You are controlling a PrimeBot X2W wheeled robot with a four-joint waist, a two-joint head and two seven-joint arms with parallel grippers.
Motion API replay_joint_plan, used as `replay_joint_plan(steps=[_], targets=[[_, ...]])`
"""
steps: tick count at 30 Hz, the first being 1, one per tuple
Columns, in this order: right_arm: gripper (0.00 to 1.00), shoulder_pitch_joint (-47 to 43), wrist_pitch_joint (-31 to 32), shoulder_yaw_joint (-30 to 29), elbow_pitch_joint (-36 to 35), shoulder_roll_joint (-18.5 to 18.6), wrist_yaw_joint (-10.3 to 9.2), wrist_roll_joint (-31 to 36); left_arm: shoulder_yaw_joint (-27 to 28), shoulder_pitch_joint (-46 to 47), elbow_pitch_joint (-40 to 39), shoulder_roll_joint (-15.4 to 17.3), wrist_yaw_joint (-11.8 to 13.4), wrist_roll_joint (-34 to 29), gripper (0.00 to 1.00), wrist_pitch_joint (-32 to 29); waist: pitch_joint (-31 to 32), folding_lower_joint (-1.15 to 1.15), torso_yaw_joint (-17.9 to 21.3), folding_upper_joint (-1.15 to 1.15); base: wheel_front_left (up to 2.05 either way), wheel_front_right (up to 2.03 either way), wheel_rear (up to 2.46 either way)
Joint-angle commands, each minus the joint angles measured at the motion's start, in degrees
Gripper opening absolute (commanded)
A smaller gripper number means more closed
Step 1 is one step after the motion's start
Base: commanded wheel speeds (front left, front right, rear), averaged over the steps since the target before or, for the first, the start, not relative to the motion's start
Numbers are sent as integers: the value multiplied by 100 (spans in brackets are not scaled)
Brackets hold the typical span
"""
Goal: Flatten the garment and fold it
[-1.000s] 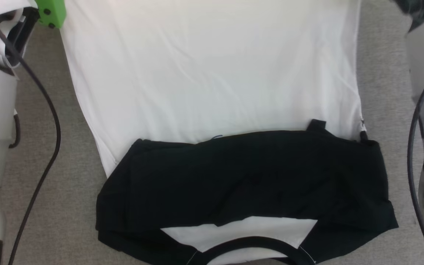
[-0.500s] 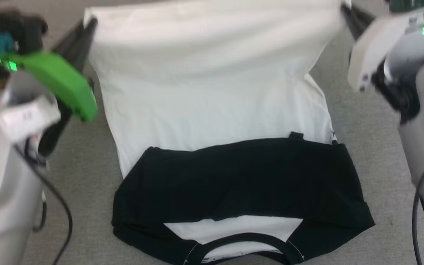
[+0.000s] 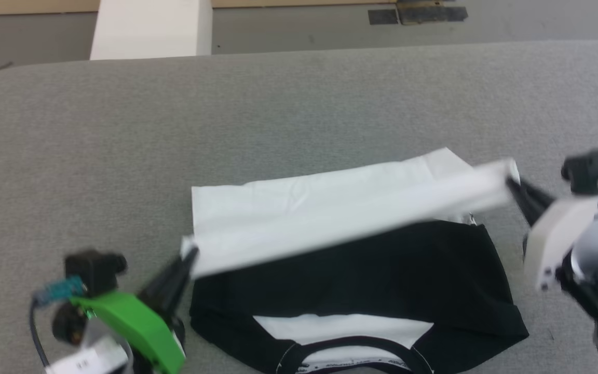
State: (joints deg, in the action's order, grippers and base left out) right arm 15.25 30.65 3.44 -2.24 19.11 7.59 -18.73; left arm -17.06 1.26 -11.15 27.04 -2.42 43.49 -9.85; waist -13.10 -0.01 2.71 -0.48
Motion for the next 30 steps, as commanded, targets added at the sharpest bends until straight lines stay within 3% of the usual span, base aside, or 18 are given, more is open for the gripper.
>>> replay_joint_plan(steps=[1,18,25,30], targets=[[0,-324,106,-91,-155,-14,-10,-6,-60,-256,8,-30,-3,105,0,-22,98,1,-116,47,0,0,0],[0,-2372,963,-870,-734,-599,-10,201,-678,-1115,417,-263,-116,466,0,-275,230,1,-266,47,0,0,0],[0,-2827,1153,-1114,-592,-917,-10,377,-749,-1080,741,-276,-132,399,0,-234,226,1,-290,47,0,0,0],[0,-2841,1124,-968,-316,-1030,-10,380,-802,-996,1016,-276,-203,369,0,-176,192,1,-251,47,0,0,0]])
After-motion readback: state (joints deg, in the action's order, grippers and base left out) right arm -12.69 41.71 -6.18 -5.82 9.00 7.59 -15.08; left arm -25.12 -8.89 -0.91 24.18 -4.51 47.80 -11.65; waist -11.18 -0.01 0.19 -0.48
